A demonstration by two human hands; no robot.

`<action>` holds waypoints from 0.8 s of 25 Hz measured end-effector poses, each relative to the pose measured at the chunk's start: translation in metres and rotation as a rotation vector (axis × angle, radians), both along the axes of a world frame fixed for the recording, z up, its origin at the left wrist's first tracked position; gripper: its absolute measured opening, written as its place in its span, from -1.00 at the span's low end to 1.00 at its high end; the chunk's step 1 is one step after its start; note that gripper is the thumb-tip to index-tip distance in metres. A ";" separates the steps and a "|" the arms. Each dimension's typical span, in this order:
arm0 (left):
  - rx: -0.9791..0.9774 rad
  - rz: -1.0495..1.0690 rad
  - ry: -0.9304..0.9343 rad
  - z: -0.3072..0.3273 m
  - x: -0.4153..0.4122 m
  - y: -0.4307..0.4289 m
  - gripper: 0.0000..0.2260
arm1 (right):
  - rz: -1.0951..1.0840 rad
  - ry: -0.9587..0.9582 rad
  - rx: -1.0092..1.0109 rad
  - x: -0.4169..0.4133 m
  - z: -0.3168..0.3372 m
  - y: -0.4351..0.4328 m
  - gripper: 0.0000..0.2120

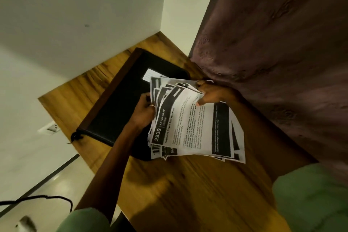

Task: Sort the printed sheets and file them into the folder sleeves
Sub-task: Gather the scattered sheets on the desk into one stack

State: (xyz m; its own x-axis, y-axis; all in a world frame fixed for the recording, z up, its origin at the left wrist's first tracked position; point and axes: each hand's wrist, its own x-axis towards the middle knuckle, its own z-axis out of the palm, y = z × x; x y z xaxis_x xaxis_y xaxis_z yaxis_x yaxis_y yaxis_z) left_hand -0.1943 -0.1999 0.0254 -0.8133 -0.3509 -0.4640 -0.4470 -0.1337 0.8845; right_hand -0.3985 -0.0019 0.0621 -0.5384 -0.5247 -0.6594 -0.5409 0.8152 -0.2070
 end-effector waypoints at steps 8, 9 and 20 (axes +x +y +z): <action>-0.111 -0.219 0.216 -0.003 0.000 0.007 -0.52 | 0.255 0.161 -0.065 -0.017 -0.020 -0.007 -0.35; -0.137 -0.249 0.245 0.000 -0.002 0.005 -0.54 | 0.239 0.189 -0.099 -0.017 -0.013 -0.004 -0.47; -0.107 -0.806 0.306 0.063 -0.084 0.017 -0.55 | -0.417 -0.130 -0.316 0.044 0.038 0.098 -0.13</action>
State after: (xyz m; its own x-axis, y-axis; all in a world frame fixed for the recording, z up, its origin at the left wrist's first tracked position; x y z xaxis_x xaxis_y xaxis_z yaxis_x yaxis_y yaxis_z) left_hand -0.2780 -0.1825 0.0887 -0.9165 0.3565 -0.1817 -0.1102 0.2117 0.9711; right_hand -0.3548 0.0957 0.1003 -0.6681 -0.4672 -0.5792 -0.1379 0.8426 -0.5207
